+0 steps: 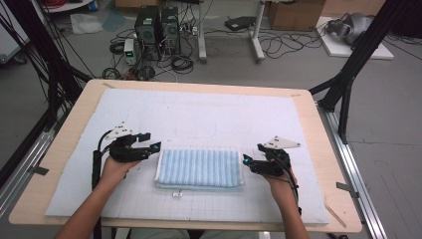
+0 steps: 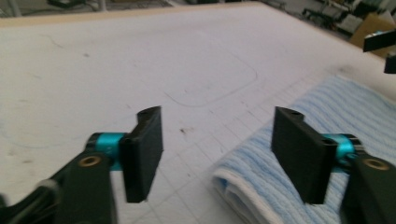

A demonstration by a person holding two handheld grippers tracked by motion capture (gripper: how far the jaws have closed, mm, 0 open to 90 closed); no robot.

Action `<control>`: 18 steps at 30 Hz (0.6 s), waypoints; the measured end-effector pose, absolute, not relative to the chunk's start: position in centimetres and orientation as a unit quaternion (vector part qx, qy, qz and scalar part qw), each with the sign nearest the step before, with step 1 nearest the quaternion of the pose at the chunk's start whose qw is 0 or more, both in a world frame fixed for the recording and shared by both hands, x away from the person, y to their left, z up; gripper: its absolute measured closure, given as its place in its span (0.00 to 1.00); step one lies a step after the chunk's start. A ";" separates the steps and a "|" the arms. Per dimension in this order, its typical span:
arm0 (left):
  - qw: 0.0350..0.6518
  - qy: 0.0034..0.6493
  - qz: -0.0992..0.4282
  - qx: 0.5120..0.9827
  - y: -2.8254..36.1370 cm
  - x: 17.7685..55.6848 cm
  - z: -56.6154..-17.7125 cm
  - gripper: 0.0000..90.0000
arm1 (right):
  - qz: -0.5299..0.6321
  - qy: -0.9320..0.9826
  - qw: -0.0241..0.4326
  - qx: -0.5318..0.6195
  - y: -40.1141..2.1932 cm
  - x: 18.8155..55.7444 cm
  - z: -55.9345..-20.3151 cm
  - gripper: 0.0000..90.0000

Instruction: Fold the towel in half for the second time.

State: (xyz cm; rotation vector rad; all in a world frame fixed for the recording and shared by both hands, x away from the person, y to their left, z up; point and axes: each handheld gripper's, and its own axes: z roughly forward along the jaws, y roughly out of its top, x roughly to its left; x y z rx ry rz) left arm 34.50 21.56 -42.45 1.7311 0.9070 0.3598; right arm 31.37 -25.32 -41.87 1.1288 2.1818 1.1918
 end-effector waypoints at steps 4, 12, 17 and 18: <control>0.561 0.377 0.171 0.717 23.0 34.5 -41.8 0.26 | 0.417 0.774 0.247 0.407 -26.5 31.0 -41.3 0.15; 0.594 0.353 0.195 0.696 24.4 34.1 -41.0 0.26 | 0.439 0.759 0.261 0.404 -28.2 30.6 -40.4 0.13; 0.587 0.355 0.211 0.697 25.0 34.0 -40.6 0.26 | 0.448 0.749 0.263 0.412 -29.2 30.3 -39.9 0.13; 0.588 0.356 0.213 0.694 25.2 33.9 -40.5 0.26 | 0.448 0.748 0.265 0.412 -29.3 30.2 -39.8 0.13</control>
